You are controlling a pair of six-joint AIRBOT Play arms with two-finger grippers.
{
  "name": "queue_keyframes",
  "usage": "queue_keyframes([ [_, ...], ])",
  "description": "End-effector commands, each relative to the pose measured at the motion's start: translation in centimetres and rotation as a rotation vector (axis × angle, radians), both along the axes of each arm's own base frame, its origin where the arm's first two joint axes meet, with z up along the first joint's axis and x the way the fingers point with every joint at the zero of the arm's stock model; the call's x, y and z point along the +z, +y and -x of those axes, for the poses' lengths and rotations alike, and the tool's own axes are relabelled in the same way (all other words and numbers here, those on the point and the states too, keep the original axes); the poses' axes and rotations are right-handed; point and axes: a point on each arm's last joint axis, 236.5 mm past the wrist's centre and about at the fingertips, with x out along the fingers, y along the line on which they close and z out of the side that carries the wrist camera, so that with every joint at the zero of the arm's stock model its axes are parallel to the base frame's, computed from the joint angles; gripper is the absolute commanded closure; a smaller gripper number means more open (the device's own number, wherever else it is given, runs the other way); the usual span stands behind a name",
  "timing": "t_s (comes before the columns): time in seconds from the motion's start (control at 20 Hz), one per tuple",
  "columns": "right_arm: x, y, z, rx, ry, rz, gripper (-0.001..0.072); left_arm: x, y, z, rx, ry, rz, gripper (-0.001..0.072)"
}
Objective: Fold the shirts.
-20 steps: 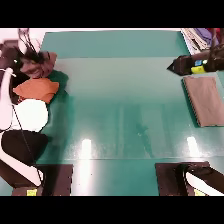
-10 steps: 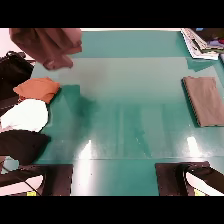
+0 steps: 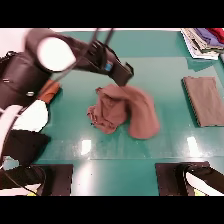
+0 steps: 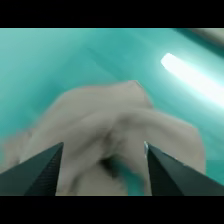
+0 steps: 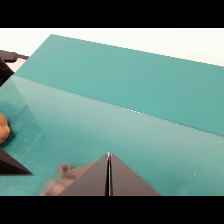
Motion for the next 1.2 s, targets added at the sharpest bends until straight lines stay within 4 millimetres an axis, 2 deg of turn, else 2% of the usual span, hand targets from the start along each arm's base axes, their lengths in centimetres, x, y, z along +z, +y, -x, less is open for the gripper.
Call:
queue_keyframes([
  [0.0, 0.7, -0.1, 1.1, 0.005, -0.012, 0.003, 0.0693, -1.7, 0.7, -2.3, 0.083, 0.097, 0.057, 0.0105],
  [0.1, 1.1, -0.2, 1.7, 0.004, -0.026, 0.001, 0.0692, -2.7, 7.1, -6.9, 0.268, 0.176, 0.06, 0.0105],
  [0.2, 1.6, -0.3, 2.2, 0.004, -0.039, -0.002, 0.0693, -6.2, 13.4, -9.5, 0.421, 0.286, 0.027, 0.0104],
  [0.3, 1.6, -0.3, 2.3, 0.004, -0.041, -0.002, 0.0693, -11.2, 17.8, -10.0, 0.514, 0.419, -0.012, 0.0105],
  [0.4, 1.6, -0.3, 2.3, 0.005, -0.04, -0.002, 0.0692, -16.8, 20.2, -9.1, 0.575, 0.558, -0.02, 0.0105],
  [0.55, 1.4, -0.2, 2.0, 0.005, -0.034, -0.001, 0.0693, -24.3, 20.4, -6.5, 0.581, 0.715, -0.009, 0.0105],
  [0.65, 1.3, -0.2, 2.0, 0.005, -0.032, -0.001, 0.0692, -28.2, 19.8, -4.5, 0.593, 0.82, -0.015, 0.0105],
  [0.75, 1.4, -0.2, 2.0, 0.005, -0.033, -0.001, 0.0692, -31.2, 18.9, -2.7, 0.574, 0.897, -0.047, 0.0105],
  [0.85, 1.4, -0.2, 2.0, 0.005, -0.033, -0.001, 0.0693, -32.5, 17.0, -2.2, 0.544, 0.907, -0.061, 0.0105],
  [0.95, 1.3, -0.2, 2.0, 0.005, -0.032, -0.001, 0.0692, -32.3, 15.0, -2.7, 0.528, 0.867, -0.029, 0.0105],
  [1.05, 1.2, -0.3, 2.0, 0.004, -0.026, 0.003, 0.0693, -31.9, 14.4, -3.3, 0.524, 0.841, -0.015, 0.0114],
  [1.1, 0.8, -0.4, 2.1, 0.003, -0.012, 0.01, 0.0693, -31.6, 14.4, -3.4, 0.522, 0.842, -0.014, 0.0354],
  [1.15, 0.1, -0.9, 2.2, -0.007, 0.02, 0.023, 0.0692, -31.1, 14.6, -3.7, 0.517, 0.842, -0.012, 0.0682],
])
